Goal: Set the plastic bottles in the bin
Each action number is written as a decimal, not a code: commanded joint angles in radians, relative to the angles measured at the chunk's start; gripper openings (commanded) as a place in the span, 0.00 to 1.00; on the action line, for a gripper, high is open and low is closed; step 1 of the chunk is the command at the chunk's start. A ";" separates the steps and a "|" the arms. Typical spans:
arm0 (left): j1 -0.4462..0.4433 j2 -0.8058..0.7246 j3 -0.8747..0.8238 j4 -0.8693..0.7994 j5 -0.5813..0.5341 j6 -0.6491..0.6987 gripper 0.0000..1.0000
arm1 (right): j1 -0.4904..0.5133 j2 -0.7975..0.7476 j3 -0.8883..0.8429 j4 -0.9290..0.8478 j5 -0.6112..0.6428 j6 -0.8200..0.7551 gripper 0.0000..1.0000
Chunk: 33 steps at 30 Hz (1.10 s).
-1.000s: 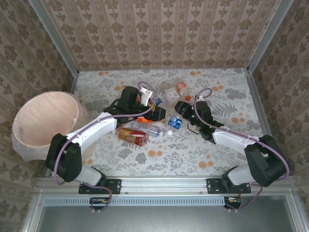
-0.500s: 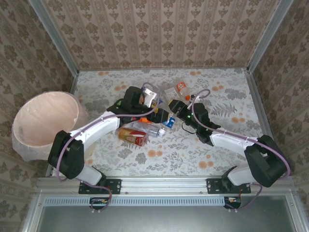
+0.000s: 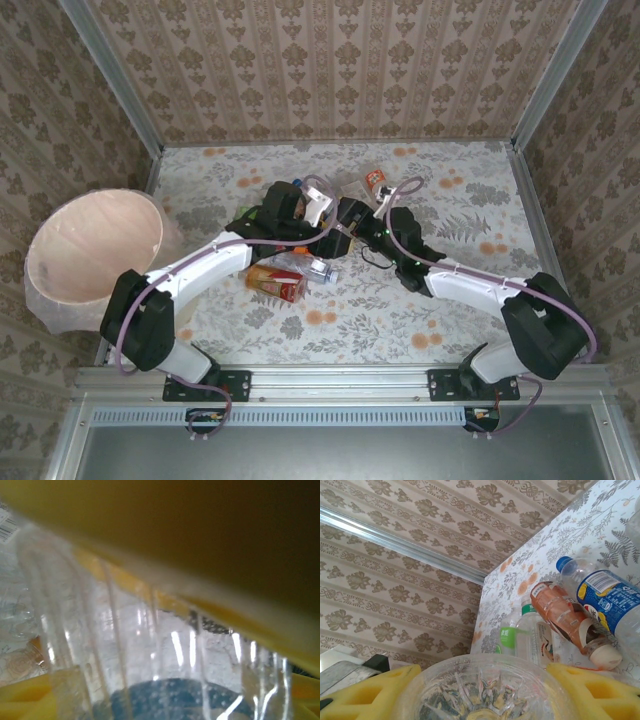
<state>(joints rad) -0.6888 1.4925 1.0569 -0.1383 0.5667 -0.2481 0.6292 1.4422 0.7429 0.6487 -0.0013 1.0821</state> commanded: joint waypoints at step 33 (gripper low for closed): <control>0.006 -0.048 0.043 -0.114 -0.376 0.010 0.53 | -0.069 -0.367 -0.175 -0.361 0.315 -0.177 1.00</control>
<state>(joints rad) -0.6907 1.4723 1.0698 -0.2260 0.2337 -0.2317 0.5739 1.1107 0.6041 0.4038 0.1951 0.9680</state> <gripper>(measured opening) 0.593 0.999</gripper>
